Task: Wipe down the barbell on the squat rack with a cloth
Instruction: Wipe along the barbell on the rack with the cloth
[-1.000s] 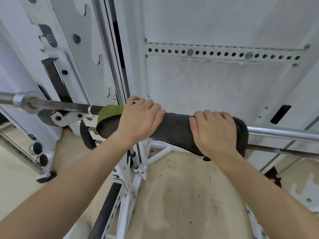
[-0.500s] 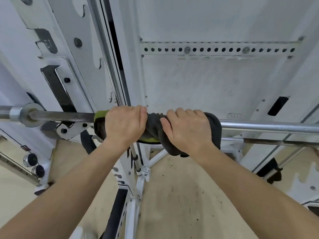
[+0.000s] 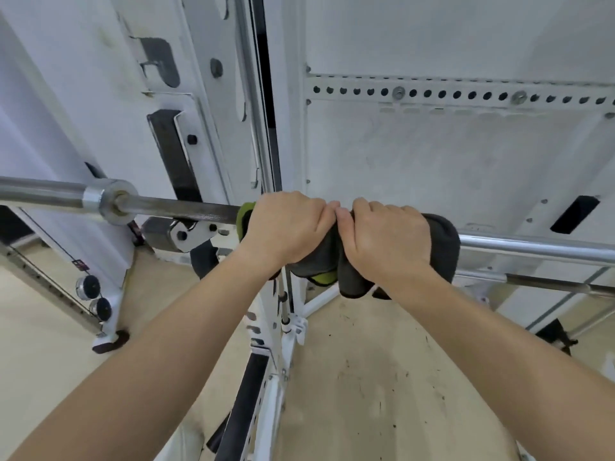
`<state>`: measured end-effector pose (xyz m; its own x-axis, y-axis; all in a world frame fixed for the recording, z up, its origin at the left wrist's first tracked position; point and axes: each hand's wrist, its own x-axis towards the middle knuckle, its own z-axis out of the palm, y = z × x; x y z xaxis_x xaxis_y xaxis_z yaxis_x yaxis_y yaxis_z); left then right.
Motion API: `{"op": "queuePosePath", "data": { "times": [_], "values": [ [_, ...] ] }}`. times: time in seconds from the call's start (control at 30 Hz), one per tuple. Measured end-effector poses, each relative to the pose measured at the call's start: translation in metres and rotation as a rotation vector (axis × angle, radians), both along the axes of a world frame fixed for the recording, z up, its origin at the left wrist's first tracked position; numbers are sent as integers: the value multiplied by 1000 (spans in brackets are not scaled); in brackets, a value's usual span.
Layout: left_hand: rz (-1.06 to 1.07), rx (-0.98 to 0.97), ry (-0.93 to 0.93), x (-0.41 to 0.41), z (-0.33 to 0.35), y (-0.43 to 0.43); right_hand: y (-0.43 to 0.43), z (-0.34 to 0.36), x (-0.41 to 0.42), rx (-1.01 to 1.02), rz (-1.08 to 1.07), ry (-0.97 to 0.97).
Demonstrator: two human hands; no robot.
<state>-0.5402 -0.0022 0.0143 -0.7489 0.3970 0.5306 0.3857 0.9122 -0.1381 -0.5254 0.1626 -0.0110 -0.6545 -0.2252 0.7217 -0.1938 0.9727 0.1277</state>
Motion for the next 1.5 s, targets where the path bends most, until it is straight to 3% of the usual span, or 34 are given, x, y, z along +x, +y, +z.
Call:
{"op": "queuePosePath", "data": {
  "times": [0.13,0.33,0.47,0.67,0.83,1.07,1.2,1.5],
  "values": [
    [73,-5,55,-4,3,-55,-47,9,-4,61,15,-139],
    [192,18,58,-8,4,-84,-98,21,-10,-17,174,-291],
    [172,11,133,-2,1,-65,-72,12,-4,91,214,-142],
    [116,214,201,10,-25,-32,-19,12,5,253,236,-198],
    [-46,-49,68,18,-27,-62,28,14,5,284,123,-232],
    [105,-245,32,-4,-2,-83,-19,23,-9,302,49,-320],
    [120,-191,34,-7,-6,-80,-40,27,-8,226,136,-415],
    [11,-160,-12,-5,-9,-4,30,22,7,236,105,-344]
  ]
}}
